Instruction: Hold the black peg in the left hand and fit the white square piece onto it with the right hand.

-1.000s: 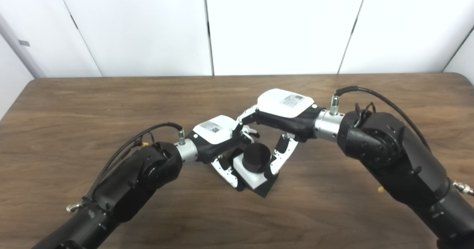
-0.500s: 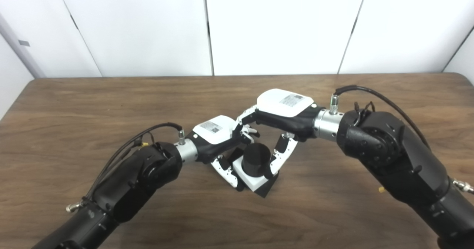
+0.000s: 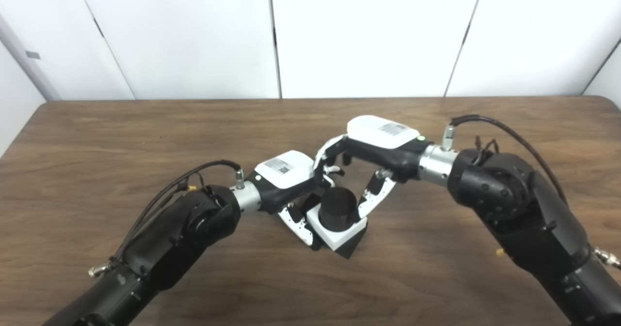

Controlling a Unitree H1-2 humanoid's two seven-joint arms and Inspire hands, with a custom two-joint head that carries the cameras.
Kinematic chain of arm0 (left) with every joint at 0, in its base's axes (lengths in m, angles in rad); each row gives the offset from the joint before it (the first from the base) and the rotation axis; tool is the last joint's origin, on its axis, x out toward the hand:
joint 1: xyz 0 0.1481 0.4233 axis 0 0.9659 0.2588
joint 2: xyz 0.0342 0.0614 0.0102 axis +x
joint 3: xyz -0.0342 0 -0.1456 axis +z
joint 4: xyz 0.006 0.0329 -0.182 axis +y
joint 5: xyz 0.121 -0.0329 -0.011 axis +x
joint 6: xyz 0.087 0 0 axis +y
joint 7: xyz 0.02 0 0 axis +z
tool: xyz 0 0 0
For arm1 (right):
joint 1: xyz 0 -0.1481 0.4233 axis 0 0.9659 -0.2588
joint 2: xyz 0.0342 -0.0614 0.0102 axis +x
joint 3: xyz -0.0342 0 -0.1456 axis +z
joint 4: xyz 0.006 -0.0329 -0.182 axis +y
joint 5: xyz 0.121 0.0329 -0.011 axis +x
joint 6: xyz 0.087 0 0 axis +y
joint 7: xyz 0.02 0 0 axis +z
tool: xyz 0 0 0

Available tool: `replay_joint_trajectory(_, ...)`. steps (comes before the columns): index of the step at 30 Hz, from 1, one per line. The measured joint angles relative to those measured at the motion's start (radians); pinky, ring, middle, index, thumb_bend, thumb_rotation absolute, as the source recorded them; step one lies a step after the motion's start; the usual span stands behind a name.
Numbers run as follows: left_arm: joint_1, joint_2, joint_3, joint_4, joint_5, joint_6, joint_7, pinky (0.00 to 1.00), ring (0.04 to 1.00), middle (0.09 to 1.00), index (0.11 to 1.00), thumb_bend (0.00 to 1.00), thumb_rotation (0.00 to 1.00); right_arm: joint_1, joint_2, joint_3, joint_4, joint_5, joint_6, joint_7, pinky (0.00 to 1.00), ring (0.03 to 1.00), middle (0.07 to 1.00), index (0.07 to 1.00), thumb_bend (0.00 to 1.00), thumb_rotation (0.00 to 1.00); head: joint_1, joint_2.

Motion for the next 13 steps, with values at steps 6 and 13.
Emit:
replay_joint_trajectory(6, 0.002, 0.001, 0.002, -0.003, 0.000, 0.000, -0.001, 0.84, 0.925, 0.922, 0.492, 0.52, 0.08, 0.023, 0.003, -0.145, 0.030, 0.035, 0.031, -0.097, 0.65, 0.739, 0.741, 0.616, 0.68, 0.03, -0.006, 0.000)
replay_joint_trajectory(13, 0.002, 0.000, 0.003, -0.003, 0.001, -0.001, -0.001, 0.85, 0.925, 0.925, 0.493, 0.52, 0.08, 0.132, 0.065, -0.242, 0.069, 0.050, 0.040, -0.255, 0.59, 0.710, 0.740, 0.654, 0.63, 0.00, -0.008, -0.003)
